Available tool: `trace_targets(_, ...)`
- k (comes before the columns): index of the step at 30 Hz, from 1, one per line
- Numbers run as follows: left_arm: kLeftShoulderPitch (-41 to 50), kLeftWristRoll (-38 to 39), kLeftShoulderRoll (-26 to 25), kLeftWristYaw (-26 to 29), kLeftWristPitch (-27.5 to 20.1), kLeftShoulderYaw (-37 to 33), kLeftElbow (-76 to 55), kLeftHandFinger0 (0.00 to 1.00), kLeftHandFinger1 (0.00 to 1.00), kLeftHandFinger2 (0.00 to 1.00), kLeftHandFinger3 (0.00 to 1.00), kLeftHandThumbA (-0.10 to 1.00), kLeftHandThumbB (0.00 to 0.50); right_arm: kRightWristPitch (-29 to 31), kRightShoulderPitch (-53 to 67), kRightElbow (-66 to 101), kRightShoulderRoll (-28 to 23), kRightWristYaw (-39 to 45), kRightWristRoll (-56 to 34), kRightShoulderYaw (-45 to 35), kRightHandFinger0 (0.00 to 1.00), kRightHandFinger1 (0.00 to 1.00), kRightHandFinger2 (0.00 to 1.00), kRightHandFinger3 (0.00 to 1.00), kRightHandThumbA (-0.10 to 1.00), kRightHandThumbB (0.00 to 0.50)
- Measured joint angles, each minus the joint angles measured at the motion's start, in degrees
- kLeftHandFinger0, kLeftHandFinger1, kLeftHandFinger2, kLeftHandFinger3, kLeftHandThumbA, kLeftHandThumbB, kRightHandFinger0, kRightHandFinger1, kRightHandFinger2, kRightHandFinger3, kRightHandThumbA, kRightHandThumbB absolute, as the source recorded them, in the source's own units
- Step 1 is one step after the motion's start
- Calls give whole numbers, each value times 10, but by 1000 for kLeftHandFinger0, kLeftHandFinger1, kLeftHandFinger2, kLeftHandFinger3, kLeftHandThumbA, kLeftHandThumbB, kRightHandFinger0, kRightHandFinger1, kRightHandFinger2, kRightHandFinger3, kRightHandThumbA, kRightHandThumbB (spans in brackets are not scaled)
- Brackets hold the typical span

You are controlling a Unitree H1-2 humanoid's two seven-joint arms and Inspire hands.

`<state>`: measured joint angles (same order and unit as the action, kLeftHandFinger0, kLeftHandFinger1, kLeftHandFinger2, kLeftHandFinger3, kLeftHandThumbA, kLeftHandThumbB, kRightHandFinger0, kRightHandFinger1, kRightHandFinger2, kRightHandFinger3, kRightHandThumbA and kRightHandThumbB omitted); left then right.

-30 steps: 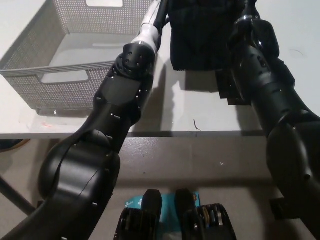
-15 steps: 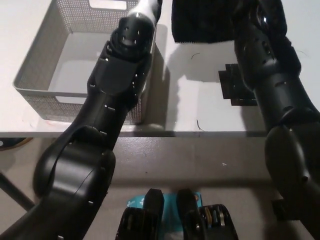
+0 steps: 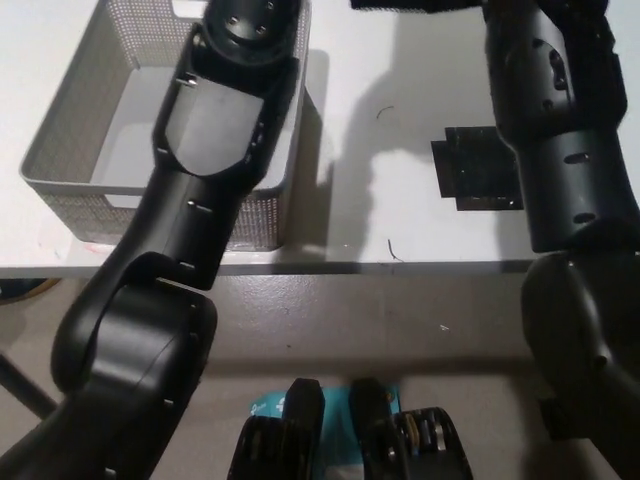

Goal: Use both hands to pick up a lunch bag on the right hand side and place it into a container on the left hand side

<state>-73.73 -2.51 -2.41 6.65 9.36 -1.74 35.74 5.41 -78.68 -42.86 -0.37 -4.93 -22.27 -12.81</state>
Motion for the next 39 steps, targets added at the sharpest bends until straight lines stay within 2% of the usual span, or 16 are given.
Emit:
trace_targets(4, 9, -3, -17, 2, 18, 9, -29, 1000, 1000, 1000, 1000, 1000, 260, 2, -26, -38, 9, -1, 4, 9, 1000, 1000, 1000, 1000, 1000, 71)
trace_targets(5, 11, -3, -20, 2, 19, 10, -33, 1000, 1000, 1000, 1000, 1000, 228, 2, -28, -44, 10, 0, 5, 10, 1000, 1000, 1000, 1000, 1000, 71)
trace_targets(8, 34, -3, -39, 3, 27, 29, -64, 1000, 1000, 1000, 1000, 1000, 211, 7, -59, -108, 28, 0, 8, 20, 1000, 1000, 1000, 1000, 1000, 62)
trace_targets(10, 49, -2, -46, 3, 33, 39, -79, 1000, 1000, 1000, 1000, 1000, 194, 12, -73, -141, 37, 0, 9, 22, 1000, 1000, 1000, 1000, 1000, 81)
trace_targets(12, 62, 1, -53, 2, 39, 53, -93, 1000, 1000, 1000, 1000, 1000, 229, 19, -87, -177, 48, 0, 10, 23, 1000, 1000, 1000, 1000, 1000, 83)
trace_targets(14, 75, 7, -66, 2, 45, 66, -107, 1000, 1000, 1000, 1000, 1000, 236, 26, -104, -217, 61, 1, 10, 23, 1000, 1000, 1000, 1000, 1000, 83)
trace_targets(15, 78, 9, -70, 2, 47, 71, -110, 1000, 1000, 1000, 1000, 1000, 259, 28, -110, -233, 66, 2, 10, 23, 1000, 1000, 1000, 1000, 1000, 81)
trace_targets(18, 92, 18, -89, -2, 51, 90, -115, 1000, 1000, 1000, 1000, 1000, 209, 33, -127, -281, 83, 10, 10, 23, 1000, 1000, 1000, 1000, 1000, 83)
trace_targets(20, 101, 19, -101, -2, 51, 95, -115, 1000, 1000, 1000, 1000, 1000, 203, 35, -138, -306, 92, 20, 10, 22, 1000, 1000, 1000, 1000, 1000, 68)
trace_targets(25, 125, 22, -117, -2, 48, 112, -118, 1000, 1000, 1000, 1000, 1000, 185, 39, -143, -347, 115, 36, 10, 22, 1000, 1000, 1000, 1000, 1000, 79)
trace_targets(26, 129, 22, -119, -2, 46, 115, -118, 1000, 1000, 1000, 1000, 1000, 192, 39, -143, -351, 119, 36, 11, 22, 1000, 1000, 1000, 1000, 1000, 67)
trace_targets(30, 140, 25, -120, -2, 40, 120, -116, 1000, 1000, 1000, 1000, 1000, 186, 42, -142, -365, 125, 40, 12, 23, 1000, 1000, 1000, 1000, 1000, 76)
trace_targets(33, 145, 33, -120, -5, 30, 122, -105, 1000, 1000, 1000, 1000, 1000, 213, 43, -141, -373, 125, 44, 12, 23, 1000, 1000, 1000, 1000, 1000, 83)
trace_targets(36, 146, 44, -121, -19, 29, 121, -85, 1000, 1000, 1000, 1000, 1000, 198, 43, -132, -378, 125, 46, 13, 23, 1000, 1000, 1000, 1000, 1000, 93)
trace_targets(38, 146, 49, -124, -29, 29, 120, -69, 1000, 1000, 1000, 1000, 1000, 278, 43, -127, -382, 124, 45, 16, 23, 1000, 1000, 1000, 1000, 1000, 117)
trace_targets(39, 146, 51, -125, -35, 29, 118, -60, 1000, 1000, 1000, 1000, 1000, 288, 43, -123, -384, 124, 45, 19, 26, 1000, 1000, 1000, 1000, 1000, 108)
